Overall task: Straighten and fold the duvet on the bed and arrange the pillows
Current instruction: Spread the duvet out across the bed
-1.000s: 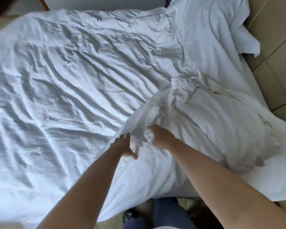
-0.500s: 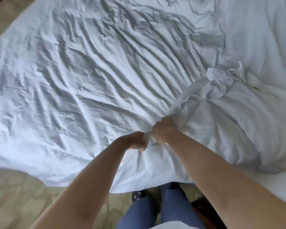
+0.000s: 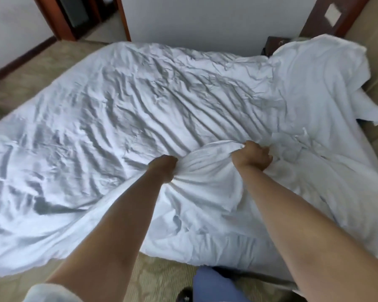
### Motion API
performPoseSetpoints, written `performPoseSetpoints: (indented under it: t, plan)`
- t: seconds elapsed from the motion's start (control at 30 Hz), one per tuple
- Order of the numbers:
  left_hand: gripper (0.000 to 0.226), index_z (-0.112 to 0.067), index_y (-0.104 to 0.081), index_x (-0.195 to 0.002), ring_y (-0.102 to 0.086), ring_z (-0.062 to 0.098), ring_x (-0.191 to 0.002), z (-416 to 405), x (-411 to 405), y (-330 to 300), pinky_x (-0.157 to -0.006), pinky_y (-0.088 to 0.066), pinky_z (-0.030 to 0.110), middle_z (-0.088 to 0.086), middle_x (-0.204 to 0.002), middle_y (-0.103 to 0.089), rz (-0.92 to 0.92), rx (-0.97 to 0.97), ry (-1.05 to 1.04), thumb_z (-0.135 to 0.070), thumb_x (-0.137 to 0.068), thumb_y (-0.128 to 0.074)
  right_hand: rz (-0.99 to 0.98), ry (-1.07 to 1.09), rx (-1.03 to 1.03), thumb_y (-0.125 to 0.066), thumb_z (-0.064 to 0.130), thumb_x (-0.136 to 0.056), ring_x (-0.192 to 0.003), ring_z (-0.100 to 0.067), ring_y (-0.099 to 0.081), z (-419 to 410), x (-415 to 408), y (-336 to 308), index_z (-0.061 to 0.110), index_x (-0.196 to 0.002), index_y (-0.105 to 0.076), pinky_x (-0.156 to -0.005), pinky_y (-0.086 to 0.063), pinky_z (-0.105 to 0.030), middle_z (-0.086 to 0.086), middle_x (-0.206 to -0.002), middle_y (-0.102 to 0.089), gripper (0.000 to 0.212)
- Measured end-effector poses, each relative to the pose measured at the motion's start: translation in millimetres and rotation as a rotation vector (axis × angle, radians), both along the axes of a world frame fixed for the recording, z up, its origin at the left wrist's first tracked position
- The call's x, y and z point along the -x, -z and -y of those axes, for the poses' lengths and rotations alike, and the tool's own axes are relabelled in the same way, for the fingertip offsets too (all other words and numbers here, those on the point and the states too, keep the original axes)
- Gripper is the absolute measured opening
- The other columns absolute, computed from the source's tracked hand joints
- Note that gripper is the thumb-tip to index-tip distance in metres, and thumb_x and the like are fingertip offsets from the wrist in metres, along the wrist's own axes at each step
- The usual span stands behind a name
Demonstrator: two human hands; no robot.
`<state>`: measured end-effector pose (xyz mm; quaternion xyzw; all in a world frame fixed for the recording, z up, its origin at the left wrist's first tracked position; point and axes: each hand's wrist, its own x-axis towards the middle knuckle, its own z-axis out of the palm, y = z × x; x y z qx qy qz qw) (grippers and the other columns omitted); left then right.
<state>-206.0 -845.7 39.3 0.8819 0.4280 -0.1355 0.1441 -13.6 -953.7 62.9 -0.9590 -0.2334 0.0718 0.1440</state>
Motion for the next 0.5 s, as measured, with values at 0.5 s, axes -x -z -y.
performPoseSetpoints:
  t: [0.5]
  plan:
    - [0.037,-0.015,-0.067,-0.081,-0.062,0.028,-0.073,-174.2,-238.2,-59.9,-0.063,-0.051,0.033,0.010,-0.084,-0.063,0.230,-0.790,0.344,-0.003,-0.068,-0.034,0.304,0.160,-0.401,-0.071,0.017,-0.070,-0.121,-0.041,-0.044,-126.7,-158.8,18.0,0.003,-0.132,-0.047,-0.098,-0.035,-0.040,-0.025,-0.136,-0.043,0.068]
